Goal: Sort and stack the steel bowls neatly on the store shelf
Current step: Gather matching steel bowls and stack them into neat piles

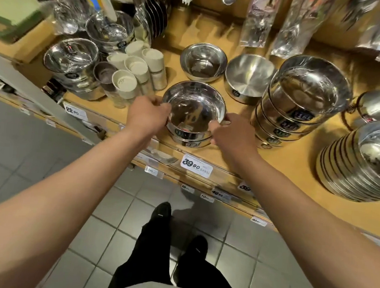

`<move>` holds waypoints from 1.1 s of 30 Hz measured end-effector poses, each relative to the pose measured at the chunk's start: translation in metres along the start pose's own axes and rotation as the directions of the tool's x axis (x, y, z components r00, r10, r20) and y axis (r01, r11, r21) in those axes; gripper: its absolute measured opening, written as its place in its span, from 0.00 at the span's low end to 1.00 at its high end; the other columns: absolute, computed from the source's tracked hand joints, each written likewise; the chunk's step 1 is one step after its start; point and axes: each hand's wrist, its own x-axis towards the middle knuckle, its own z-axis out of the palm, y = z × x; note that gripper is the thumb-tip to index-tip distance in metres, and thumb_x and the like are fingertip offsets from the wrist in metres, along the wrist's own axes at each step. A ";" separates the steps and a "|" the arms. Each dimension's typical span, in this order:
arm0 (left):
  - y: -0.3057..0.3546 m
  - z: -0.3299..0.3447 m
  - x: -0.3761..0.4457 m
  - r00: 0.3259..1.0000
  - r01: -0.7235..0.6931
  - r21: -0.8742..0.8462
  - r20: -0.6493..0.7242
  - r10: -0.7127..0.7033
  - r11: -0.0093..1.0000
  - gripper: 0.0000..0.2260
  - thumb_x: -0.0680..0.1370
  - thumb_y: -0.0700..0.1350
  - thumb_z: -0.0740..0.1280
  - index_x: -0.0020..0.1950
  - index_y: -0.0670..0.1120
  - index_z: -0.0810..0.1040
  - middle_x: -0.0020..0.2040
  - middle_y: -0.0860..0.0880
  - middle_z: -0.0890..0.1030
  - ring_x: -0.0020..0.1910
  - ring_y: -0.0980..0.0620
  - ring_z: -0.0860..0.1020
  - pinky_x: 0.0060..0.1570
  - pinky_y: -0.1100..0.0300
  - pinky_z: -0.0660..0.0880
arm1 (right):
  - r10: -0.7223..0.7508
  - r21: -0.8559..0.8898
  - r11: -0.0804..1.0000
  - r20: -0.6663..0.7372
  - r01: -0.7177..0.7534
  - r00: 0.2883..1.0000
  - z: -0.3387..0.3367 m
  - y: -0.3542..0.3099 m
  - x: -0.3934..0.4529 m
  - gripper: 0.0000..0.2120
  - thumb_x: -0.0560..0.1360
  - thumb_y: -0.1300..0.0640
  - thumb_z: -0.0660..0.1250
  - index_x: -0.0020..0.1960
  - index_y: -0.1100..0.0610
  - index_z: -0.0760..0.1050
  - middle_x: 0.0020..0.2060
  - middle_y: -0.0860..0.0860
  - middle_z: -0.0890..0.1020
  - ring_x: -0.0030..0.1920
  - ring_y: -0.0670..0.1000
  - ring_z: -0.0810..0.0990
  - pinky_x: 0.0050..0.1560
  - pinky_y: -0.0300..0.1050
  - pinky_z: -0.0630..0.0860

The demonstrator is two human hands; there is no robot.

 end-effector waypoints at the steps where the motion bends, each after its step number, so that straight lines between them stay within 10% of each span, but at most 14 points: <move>1: 0.000 -0.002 0.002 1.000 -0.011 0.014 -0.005 0.011 1.000 0.08 0.79 0.43 0.69 0.49 0.37 0.83 0.45 0.41 0.83 0.46 0.43 0.81 0.56 0.39 0.81 | -0.017 -0.018 1.000 -0.026 0.016 1.000 0.002 0.001 -0.001 0.08 0.76 0.53 0.65 0.53 0.49 0.79 0.30 0.40 0.79 0.37 0.41 0.81 0.40 0.38 0.75; 5: 0.000 -0.005 0.002 0.998 -0.067 0.098 -0.014 0.068 0.993 0.09 0.75 0.38 0.71 0.48 0.32 0.82 0.40 0.41 0.79 0.40 0.47 0.75 0.52 0.38 0.80 | -0.104 -0.049 0.994 -0.112 0.099 0.988 -0.001 -0.003 -0.002 0.03 0.74 0.57 0.66 0.44 0.49 0.75 0.20 0.43 0.73 0.25 0.42 0.70 0.30 0.37 0.61; 12: -0.007 0.002 -0.001 0.998 -0.034 0.048 -0.059 0.036 0.998 0.10 0.76 0.39 0.70 0.35 0.41 0.76 0.36 0.43 0.73 0.39 0.48 0.73 0.52 0.37 0.81 | -0.114 -0.163 0.981 -0.024 0.109 0.993 -0.012 -0.013 0.003 0.13 0.78 0.56 0.63 0.44 0.63 0.82 0.38 0.59 0.85 0.42 0.58 0.83 0.47 0.51 0.80; 16: -0.010 0.002 0.000 0.999 -0.026 -0.012 -0.039 0.026 1.000 0.08 0.77 0.40 0.70 0.38 0.43 0.76 0.38 0.42 0.74 0.41 0.47 0.74 0.53 0.38 0.82 | -0.102 -0.160 0.983 -0.043 0.094 0.994 -0.010 -0.011 0.003 0.15 0.78 0.55 0.63 0.33 0.54 0.73 0.28 0.50 0.76 0.31 0.49 0.73 0.30 0.41 0.66; 23: -0.013 0.002 -0.004 0.999 -0.006 -0.066 -0.046 0.003 0.998 0.11 0.74 0.37 0.70 0.34 0.45 0.73 0.37 0.43 0.74 0.41 0.47 0.74 0.53 0.38 0.82 | -0.052 -0.001 0.999 -0.051 0.052 0.997 -0.010 -0.013 0.000 0.10 0.79 0.54 0.64 0.52 0.56 0.83 0.33 0.51 0.79 0.44 0.57 0.84 0.50 0.55 0.80; 33: -0.013 0.000 -0.002 0.999 -0.036 -0.041 -0.018 0.035 0.998 0.10 0.74 0.38 0.71 0.35 0.45 0.74 0.37 0.43 0.75 0.41 0.47 0.75 0.51 0.37 0.82 | -0.038 0.040 0.998 -0.080 0.041 0.996 -0.006 -0.011 -0.002 0.08 0.79 0.52 0.64 0.47 0.49 0.83 0.35 0.51 0.83 0.42 0.55 0.83 0.51 0.59 0.81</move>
